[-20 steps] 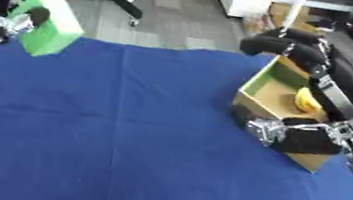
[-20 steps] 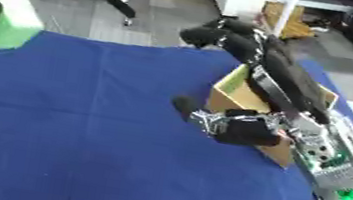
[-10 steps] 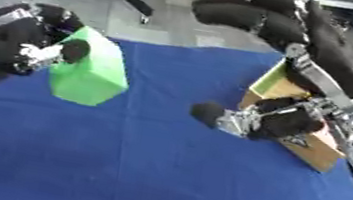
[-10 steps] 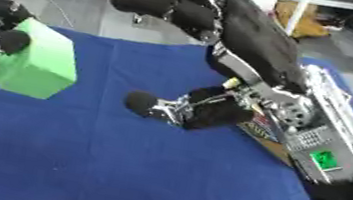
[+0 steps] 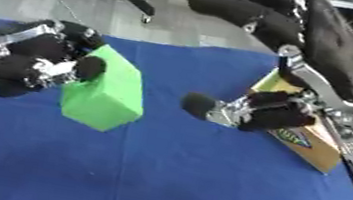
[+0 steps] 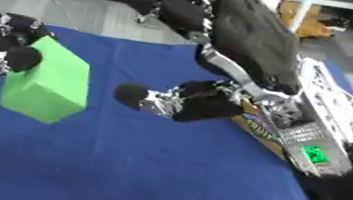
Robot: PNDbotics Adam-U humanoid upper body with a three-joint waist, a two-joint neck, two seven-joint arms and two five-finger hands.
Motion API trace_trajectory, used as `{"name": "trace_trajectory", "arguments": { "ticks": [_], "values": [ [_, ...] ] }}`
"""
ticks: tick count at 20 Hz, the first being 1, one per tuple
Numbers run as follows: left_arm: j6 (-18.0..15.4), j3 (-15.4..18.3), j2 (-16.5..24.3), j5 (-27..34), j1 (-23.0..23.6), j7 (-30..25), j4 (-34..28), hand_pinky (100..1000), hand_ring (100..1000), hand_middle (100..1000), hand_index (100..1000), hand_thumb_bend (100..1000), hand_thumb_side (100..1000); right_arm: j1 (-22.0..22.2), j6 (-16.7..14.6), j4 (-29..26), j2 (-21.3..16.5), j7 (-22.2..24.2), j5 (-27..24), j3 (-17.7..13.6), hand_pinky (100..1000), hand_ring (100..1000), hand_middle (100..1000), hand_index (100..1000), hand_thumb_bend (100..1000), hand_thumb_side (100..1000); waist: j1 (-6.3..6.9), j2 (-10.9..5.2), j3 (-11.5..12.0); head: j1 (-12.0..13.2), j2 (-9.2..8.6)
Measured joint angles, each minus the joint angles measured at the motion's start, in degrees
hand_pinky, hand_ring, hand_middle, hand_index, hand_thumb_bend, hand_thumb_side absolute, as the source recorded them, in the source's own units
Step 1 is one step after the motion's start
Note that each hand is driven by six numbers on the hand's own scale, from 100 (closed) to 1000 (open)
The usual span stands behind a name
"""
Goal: Pick up the objects with one hand, pass them to the other hand, and then place them into the box on the other side of the table.
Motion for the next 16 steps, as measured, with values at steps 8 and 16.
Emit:
{"name": "trace_trajectory", "arguments": {
  "ticks": [8,16],
  "values": [
    [0.4,-1.2,-1.1,3.7,-2.5,-0.4,-1.5,685,500,463,595,158,280,0.1,0.0,0.0,1.1,-0.1,-2.0,2.7,843,802,807,921,448,270,0.00,0.00,0.0,0.0,0.02],
    [-0.5,-1.2,-1.9,7.5,-3.9,0.9,-2.6,683,499,462,595,153,275,1.0,-0.4,0.0,2.2,1.5,-3.8,4.4,833,794,802,919,434,257,0.00,0.00,0.2,0.3,-0.18]
  ]
}}
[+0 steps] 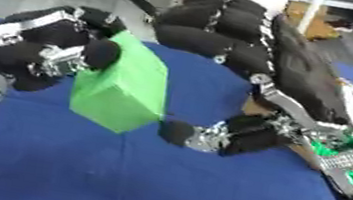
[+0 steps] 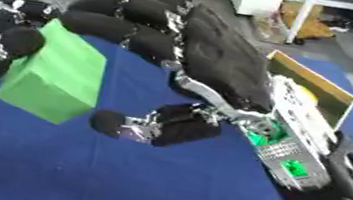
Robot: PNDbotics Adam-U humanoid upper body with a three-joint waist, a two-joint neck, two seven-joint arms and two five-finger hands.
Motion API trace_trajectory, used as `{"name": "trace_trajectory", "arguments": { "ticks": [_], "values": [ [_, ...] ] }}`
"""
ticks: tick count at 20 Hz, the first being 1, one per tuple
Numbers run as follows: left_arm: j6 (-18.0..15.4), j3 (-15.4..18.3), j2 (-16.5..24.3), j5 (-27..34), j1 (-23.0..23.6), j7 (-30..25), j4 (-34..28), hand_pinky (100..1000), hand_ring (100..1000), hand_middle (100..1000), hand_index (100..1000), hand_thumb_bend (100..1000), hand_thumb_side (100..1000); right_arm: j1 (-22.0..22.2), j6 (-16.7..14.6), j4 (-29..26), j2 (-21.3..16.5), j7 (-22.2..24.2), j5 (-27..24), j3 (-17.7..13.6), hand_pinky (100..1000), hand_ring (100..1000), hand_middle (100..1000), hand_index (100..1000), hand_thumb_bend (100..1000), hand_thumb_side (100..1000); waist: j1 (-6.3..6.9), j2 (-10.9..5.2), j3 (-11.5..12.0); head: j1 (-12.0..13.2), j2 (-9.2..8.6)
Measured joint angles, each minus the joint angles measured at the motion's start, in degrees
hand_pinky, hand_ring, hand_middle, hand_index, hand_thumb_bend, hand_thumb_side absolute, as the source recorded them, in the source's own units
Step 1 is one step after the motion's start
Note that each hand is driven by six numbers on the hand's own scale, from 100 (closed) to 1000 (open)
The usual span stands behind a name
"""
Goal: Pick up the objects with one hand, pass them to the other hand, and then place them into the box on the other side of the table.
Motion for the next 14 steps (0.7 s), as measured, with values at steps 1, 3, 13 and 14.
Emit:
{"name": "trace_trajectory", "arguments": {
  "ticks": [1,3,13,14],
  "values": [
    [-0.1,0.0,-0.2,0.5,-0.2,0.1,-0.3,683,499,462,595,153,276,0.1,0.0,0.0,0.1,0.1,0.0,0.1,833,794,802,919,431,255,0.00,0.00,0.1,0.0,-0.11],
    [0.0,-0.2,-0.2,1.1,-0.6,0.1,-0.8,683,499,462,595,154,278,0.1,0.0,0.0,0.5,0.1,0.0,0.3,834,794,802,920,430,254,0.00,0.00,0.2,0.0,-0.33],
    [1.5,-1.8,-1.3,2.2,-1.5,-0.5,-1.2,684,499,462,595,157,282,0.1,-0.8,0.0,1.3,-0.3,0.8,0.7,835,796,806,923,418,246,0.00,0.00,0.3,0.0,-0.40],
    [1.6,-1.8,-1.5,2.4,-1.6,-0.6,-1.2,684,499,462,595,157,282,0.1,-0.8,0.0,1.4,-0.4,0.8,0.6,837,799,811,923,415,243,0.00,0.00,0.3,0.0,-0.40]
  ]
}}
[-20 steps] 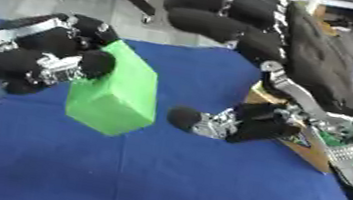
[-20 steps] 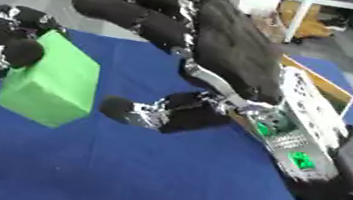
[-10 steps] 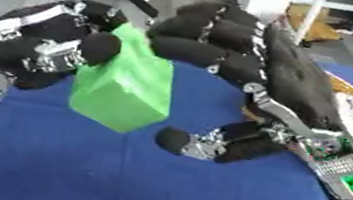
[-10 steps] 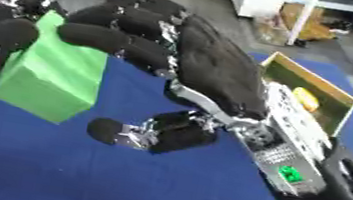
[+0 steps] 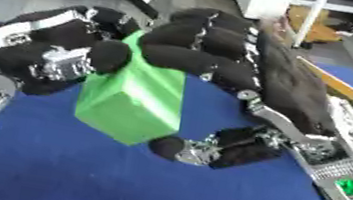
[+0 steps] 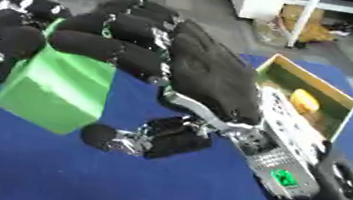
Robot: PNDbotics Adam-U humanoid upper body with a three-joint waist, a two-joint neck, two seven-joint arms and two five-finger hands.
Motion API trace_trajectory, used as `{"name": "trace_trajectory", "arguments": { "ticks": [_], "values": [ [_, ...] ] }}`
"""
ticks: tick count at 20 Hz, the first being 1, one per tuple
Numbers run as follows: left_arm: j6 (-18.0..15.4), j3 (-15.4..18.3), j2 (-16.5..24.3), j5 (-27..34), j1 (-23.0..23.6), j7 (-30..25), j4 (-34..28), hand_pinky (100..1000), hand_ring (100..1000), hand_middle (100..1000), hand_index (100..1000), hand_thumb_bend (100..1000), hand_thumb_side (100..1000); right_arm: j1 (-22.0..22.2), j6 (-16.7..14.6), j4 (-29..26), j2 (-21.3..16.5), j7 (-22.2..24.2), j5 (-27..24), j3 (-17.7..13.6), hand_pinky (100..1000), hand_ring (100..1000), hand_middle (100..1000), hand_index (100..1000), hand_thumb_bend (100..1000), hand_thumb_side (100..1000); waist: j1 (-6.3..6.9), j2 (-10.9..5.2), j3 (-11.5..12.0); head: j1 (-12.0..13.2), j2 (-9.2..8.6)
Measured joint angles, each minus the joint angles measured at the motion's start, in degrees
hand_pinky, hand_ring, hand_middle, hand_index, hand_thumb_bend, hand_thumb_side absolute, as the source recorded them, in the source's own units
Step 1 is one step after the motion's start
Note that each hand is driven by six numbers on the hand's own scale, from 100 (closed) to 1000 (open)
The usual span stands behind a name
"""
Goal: Pick up the objects with one hand, pass them to the other hand, and then place them into the box on the other side of the table.
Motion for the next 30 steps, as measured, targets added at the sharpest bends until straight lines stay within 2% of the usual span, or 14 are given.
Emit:
{"name": "trace_trajectory", "arguments": {
  "ticks": [7,15,17,21,23,27,30],
  "values": [
    [0.5,-0.3,-1.5,2.1,-0.6,0.1,0.0,684,499,463,596,133,290,0.0,-0.4,-0.1,0.1,-1.4,2.0,-0.3,848,820,843,931,389,213,0.00,0.00,0.0,0.0,0.00],
    [1.5,-0.7,-2.3,2.9,-1.0,0.2,-0.3,685,500,464,595,125,300,0.0,-0.6,-0.5,0.1,-2.6,3.5,-0.3,841,810,825,925,371,202,0.00,0.00,0.0,-0.1,0.01],
    [1.8,-0.8,-2.4,2.9,-1.0,0.1,-0.3,686,503,467,598,127,303,0.0,-0.6,-0.5,0.1,-2.9,3.6,-0.3,820,785,784,894,359,188,0.00,0.00,0.0,-0.1,0.01],
    [2.1,-1.0,-2.7,2.8,-1.0,-0.1,0.0,692,512,476,608,130,311,0.2,0.0,-0.7,0.4,-4.3,3.4,-0.3,758,686,601,769,312,151,0.00,0.00,0.0,-0.2,0.01],
    [2.1,-1.0,-2.7,2.7,-1.1,-0.1,0.0,698,518,483,615,122,322,0.3,0.5,-0.7,0.5,-5.6,3.1,-0.1,727,631,519,676,303,139,0.00,0.00,0.0,-0.2,0.01],
    [1.8,-1.0,-2.7,2.5,-1.2,-0.4,0.0,707,531,496,627,122,339,0.5,1.7,-0.6,0.5,-9.3,2.3,0.3,683,573,429,531,308,147,0.00,0.00,-0.1,-0.2,0.01],
    [1.6,-0.9,-2.7,2.3,-1.2,-0.6,0.2,713,550,518,648,155,369,0.7,2.7,-0.6,0.5,-12.2,1.8,0.6,661,547,392,487,300,149,0.00,0.00,-0.1,-0.2,0.01]
  ]
}}
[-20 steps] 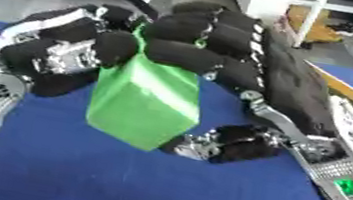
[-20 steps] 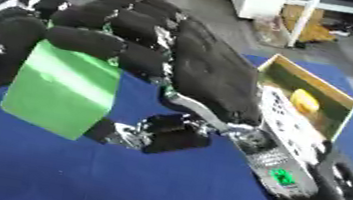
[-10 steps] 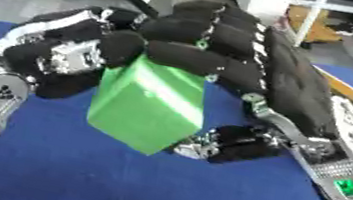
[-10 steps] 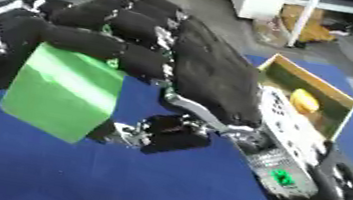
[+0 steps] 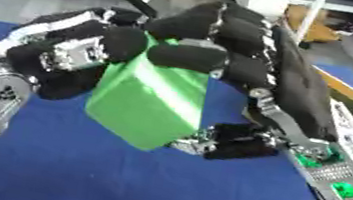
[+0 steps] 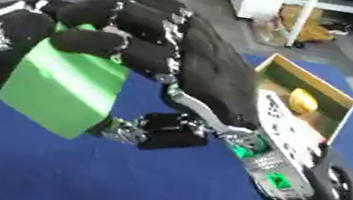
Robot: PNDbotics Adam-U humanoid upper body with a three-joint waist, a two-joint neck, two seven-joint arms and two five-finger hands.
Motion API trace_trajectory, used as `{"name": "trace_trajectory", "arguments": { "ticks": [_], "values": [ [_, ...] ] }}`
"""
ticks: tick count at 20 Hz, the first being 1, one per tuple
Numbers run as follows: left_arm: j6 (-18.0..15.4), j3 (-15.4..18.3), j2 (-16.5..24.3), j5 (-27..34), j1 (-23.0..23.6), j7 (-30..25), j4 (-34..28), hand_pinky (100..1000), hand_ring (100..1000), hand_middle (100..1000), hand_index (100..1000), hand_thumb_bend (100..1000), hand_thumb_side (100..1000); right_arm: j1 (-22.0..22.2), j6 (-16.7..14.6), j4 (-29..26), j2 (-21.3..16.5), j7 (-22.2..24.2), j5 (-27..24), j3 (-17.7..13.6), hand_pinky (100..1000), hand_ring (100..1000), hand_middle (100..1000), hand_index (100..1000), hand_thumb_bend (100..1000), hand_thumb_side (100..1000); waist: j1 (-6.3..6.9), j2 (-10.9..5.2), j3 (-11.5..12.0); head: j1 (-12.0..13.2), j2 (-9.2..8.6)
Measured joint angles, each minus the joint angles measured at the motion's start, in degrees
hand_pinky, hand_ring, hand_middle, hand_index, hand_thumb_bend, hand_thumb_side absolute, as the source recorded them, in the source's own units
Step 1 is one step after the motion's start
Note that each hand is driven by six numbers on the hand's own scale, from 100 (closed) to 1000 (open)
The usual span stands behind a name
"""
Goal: Pick up the objects with one hand, pass them to the other hand, and then place them into the box on the other side of the table.
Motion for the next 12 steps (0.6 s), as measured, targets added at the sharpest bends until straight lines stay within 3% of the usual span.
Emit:
{"name": "trace_trajectory", "arguments": {
  "ticks": [2,4,6,7,9,12],
  "values": [
    [-0.2,0.3,0.0,-0.1,0.0,-0.2,0.4,719,565,535,663,199,404,0.2,0.8,0.1,0.0,-1.8,-0.4,0.2,655,541,383,477,298,149,0.00,0.00,0.0,0.0,0.00],
    [-0.6,0.5,0.0,-0.4,0.2,-0.3,0.9,725,583,557,682,327,481,0.2,1.4,0.2,0.0,-3.4,-0.4,0.2,652,538,381,474,293,148,0.00,0.00,-0.1,0.0,0.00],
    [-1.1,0.7,0.1,-1.0,0.6,-0.5,1.4,731,597,575,695,390,524,0.2,1.9,0.3,-0.1,-4.6,-0.4,0.2,652,539,381,475,291,149,0.00,0.00,-0.1,0.0,0.00],
    [-1.4,0.9,0.2,-1.5,0.9,-0.6,1.7,736,611,590,705,488,579,0.3,2.1,0.3,-0.2,-5.0,-0.4,0.2,651,539,383,476,291,149,0.00,0.00,-0.1,0.0,0.00],
    [-2.1,0.9,0.8,-3.2,1.8,-0.8,2.7,749,640,619,720,598,645,0.3,2.6,0.3,-0.5,-5.8,-0.8,-0.3,646,536,383,473,289,148,0.00,0.00,-0.1,0.0,0.00],
    [-3.9,2.0,2.1,-6.1,2.8,-0.7,4.7,765,672,653,737,656,679,1.4,3.5,0.3,-1.3,-6.4,-1.8,-1.1,639,532,380,467,290,147,0.00,0.00,-0.2,0.0,0.00]
  ]
}}
